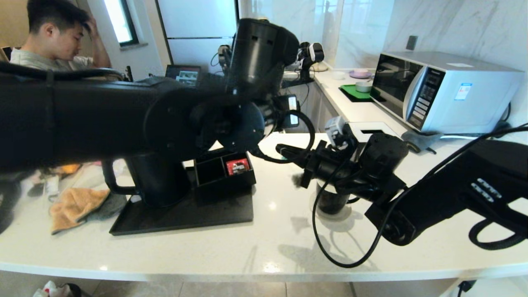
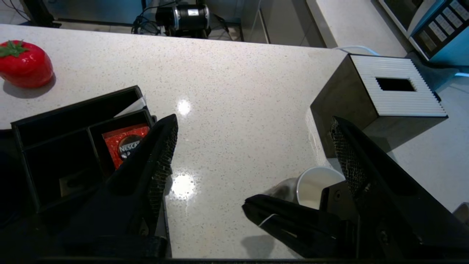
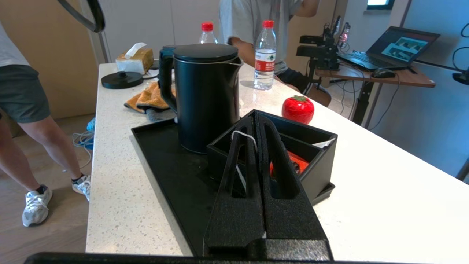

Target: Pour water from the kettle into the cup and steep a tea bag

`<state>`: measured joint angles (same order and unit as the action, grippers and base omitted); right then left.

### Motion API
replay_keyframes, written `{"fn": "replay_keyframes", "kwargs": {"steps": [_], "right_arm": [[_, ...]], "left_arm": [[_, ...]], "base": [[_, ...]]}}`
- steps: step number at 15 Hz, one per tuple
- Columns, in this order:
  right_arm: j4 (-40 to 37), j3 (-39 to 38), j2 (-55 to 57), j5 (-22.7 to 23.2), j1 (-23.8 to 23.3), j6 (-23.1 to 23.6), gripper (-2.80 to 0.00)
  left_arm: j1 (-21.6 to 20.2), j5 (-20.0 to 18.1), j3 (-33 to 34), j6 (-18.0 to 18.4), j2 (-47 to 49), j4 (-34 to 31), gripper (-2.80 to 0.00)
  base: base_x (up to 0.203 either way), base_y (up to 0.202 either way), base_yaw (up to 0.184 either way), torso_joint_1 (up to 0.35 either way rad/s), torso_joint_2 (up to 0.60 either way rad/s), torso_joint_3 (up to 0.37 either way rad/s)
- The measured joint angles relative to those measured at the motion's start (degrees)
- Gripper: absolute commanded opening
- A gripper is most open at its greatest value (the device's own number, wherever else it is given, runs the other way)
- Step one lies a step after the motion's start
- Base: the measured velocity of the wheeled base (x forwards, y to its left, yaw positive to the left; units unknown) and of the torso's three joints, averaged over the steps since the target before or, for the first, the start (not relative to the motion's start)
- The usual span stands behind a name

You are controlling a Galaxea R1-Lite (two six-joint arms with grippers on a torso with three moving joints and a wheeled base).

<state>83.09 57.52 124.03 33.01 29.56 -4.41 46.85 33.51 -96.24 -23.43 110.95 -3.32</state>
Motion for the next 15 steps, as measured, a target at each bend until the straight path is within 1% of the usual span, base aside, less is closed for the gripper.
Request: {"fn": "replay_keyframes", "kwargs": {"steps": [2,9,12,15], "right_arm": [[-0.6,-0.5,-1.1,0.0,-1.2,0.0,-2.80],[-2.3,-2.6,-7.1,-0.1,-5.6,0.2,-2.80],[-4.2,-3.2,-10.6,-0.1,-7.0,0.5,-2.80],[-5.2,-5.0,-13.9,-0.1,-8.7,0.6,-2.80]], "left_arm": [[0.0,0.7,1.1,0.2,-1.0,0.0,0.00],[0.1,2.6,10.7,0.3,-8.8,0.2,0.00],[0.4,4.2,18.3,0.5,-13.6,0.1,0.00],[0.6,6.5,26.0,0.3,-18.9,0.1,0.00]], "base": [[0.000,0.000,0.000,0.000,0.00,0.000],[0.000,0.000,0.000,0.000,0.00,0.000],[0.000,0.000,0.000,0.000,0.00,0.000],[0.000,0.000,0.000,0.000,0.00,0.000]]}}
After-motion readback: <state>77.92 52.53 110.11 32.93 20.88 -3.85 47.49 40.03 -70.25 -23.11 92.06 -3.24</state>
